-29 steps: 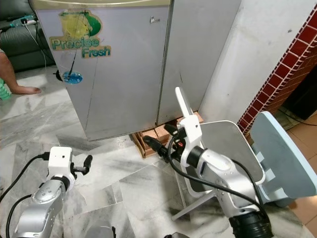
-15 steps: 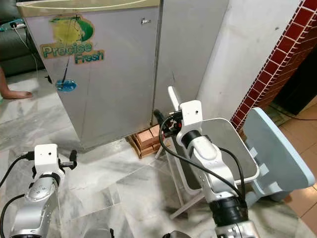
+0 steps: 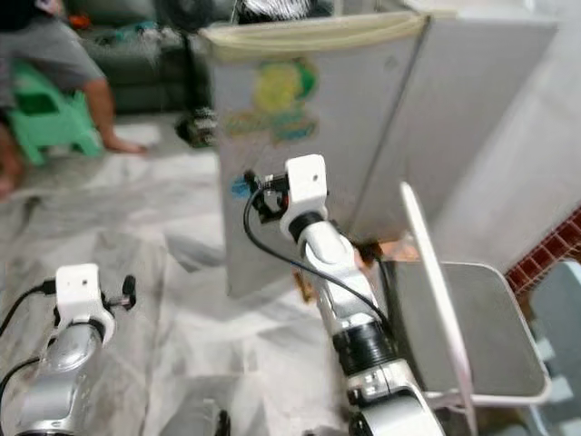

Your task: Restocking fridge

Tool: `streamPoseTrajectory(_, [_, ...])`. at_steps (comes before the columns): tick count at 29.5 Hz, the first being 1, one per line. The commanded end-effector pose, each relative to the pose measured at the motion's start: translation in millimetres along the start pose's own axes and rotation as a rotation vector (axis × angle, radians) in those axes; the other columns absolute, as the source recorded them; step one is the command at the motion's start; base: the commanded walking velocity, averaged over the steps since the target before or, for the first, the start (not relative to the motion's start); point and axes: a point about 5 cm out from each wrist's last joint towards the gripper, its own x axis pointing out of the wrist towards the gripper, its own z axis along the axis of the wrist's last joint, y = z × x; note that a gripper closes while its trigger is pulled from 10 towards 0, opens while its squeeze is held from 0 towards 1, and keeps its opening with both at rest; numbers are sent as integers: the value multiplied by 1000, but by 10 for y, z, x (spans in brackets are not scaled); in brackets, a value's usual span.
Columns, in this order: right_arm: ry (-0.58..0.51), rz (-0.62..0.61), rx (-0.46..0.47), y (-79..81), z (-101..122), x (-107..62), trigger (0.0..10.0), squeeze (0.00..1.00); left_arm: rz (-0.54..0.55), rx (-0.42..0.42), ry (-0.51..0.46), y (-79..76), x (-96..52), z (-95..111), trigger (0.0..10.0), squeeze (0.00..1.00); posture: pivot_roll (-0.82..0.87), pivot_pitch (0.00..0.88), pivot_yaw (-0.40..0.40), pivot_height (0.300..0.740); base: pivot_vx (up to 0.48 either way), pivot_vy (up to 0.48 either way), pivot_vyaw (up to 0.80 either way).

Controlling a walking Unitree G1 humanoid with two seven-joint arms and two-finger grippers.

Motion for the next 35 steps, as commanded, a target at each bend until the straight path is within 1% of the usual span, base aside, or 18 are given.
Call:
streamPoseTrajectory(1, [18,-11,-5,-19,-33,25,10000,0,-3,11,16,2,-8,-34,10000,0,115,0,-35,740,0,465,781])
streamPoseTrajectory(2, [15,-10,3,4,-24,49,10000,0,2,9,12,6,-8,-32,10000,0,115,0,-35,740,0,472,500])
streamPoseTrajectory(3, [19,3,-16,53,-20,82,10000,0,-1,2,8,1,-9,-31,10000,0,115,0,-35,740,0,371,469])
streamPoseTrajectory(4, [19,3,-16,53,-20,82,10000,0,-1,2,8,1,-9,-31,10000,0,115,0,-35,740,0,371,469])
streamPoseTrajectory(7, [13,12,2,129,-11,143,10000,0,-18,17,-4,-28,-1,-17,10000,0,114,0,-38,740,0,0,0])
streamPoseTrajectory(14, [20,14,6,143,-45,179,10000,0,-22,9,-9,-53,0,-7,10000,0,117,0,-42,740,0,0,0])
streamPoseTrajectory(20, [27,1,1,88,-105,134,10000,0,-27,6,-24,-59,8,5,10000,0,116,0,-43,740,0,0,0])
streamPoseTrajectory(23, [49,-11,2,49,-158,98,10000,0,-32,9,-24,-65,9,7,10000,0,114,0,-42,740,0,0,0])
streamPoseTrajectory(25, [55,-26,25,12,-182,72,10000,0,-33,10,-23,-67,11,6,10000,0,114,0,-42,740,0,0,0])
streamPoseTrajectory(27, [70,-45,21,-51,-225,35,10000,0,-39,6,-27,-72,12,14,10000,0,113,0,-39,740,0,0,-800])
streamPoseTrajectory(29, [64,-67,27,-118,-233,-5,10000,0,-41,1,-30,-67,6,21,10000,0,113,0,-36,740,0,0,-800])
streamPoseTrajectory(30, [64,-67,27,-118,-233,-5,10000,0,-41,1,-30,-67,6,21,10000,0,113,0,-36,740,0,0,-800])
streamPoseTrajectory(32, [56,-89,15,-201,-237,-57,10000,0,-44,-4,-27,-61,-3,12,10000,0,111,0,-33,740,0,0,-800])
streamPoseTrajectory(33, [56,-89,15,-201,-237,-57,10000,0,-44,-4,-27,-61,-3,12,10000,0,111,0,-33,740,0,0,-800])
streamPoseTrajectory(35, [49,-116,11,-279,-236,-103,10000,0,-47,-3,-26,-55,-12,5,10000,0,111,0,-30,740,0,189,-800])
